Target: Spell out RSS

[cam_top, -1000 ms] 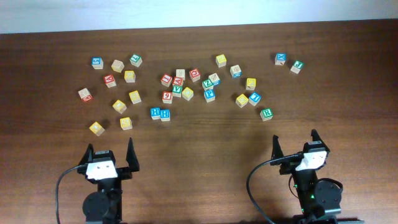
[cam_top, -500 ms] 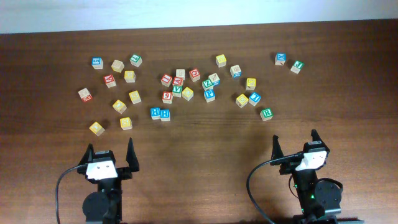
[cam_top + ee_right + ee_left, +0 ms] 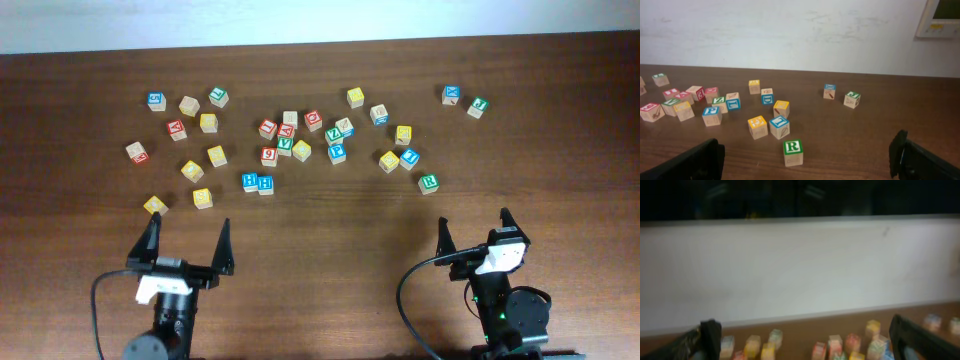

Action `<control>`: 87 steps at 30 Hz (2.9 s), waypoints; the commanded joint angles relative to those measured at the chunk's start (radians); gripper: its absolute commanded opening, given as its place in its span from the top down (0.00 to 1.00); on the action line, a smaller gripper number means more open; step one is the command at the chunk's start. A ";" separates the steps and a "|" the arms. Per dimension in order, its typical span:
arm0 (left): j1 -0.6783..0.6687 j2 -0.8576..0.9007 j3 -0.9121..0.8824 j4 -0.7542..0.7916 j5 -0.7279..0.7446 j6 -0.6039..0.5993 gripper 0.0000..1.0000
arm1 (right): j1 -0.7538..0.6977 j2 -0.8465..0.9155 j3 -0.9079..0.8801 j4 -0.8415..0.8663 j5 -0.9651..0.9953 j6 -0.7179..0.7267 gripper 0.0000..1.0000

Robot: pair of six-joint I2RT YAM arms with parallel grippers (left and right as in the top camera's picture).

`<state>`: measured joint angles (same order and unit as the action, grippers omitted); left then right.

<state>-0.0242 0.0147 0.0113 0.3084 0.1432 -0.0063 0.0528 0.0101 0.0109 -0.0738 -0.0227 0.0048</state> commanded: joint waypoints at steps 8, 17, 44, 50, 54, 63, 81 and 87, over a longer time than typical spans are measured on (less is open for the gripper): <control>0.003 0.768 0.897 -0.706 0.214 0.102 0.01 | -0.008 -0.006 -0.005 -0.005 0.009 0.010 0.02; -0.068 1.455 1.521 -1.333 0.145 0.051 0.01 | -0.008 -0.006 -0.005 -0.005 0.009 0.010 0.02; -0.067 1.577 1.520 -1.431 -0.063 -0.128 0.01 | -0.008 -0.006 -0.005 -0.005 0.009 0.010 0.02; -0.067 1.577 1.518 -1.429 -0.062 -0.128 0.01 | -0.008 -0.006 -0.005 -0.005 0.009 0.010 0.02; -0.067 1.605 1.514 -1.447 -0.059 -0.128 0.08 | -0.008 -0.006 -0.005 -0.005 0.009 0.010 0.02; -0.070 1.770 1.514 -1.536 0.010 -0.128 0.25 | -0.008 -0.006 -0.005 -0.005 0.009 0.010 0.02; -0.073 1.873 1.513 -1.319 -0.008 -0.219 0.01 | -0.008 -0.006 -0.005 -0.005 0.009 0.010 0.02; -0.074 1.873 1.513 -1.319 0.116 -0.229 0.01 | -0.008 -0.006 -0.005 -0.005 0.009 0.010 0.02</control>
<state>-0.0952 1.8763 1.5169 -1.0119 0.1867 -0.2180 0.0525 0.0113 0.0109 -0.0742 -0.0223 0.0048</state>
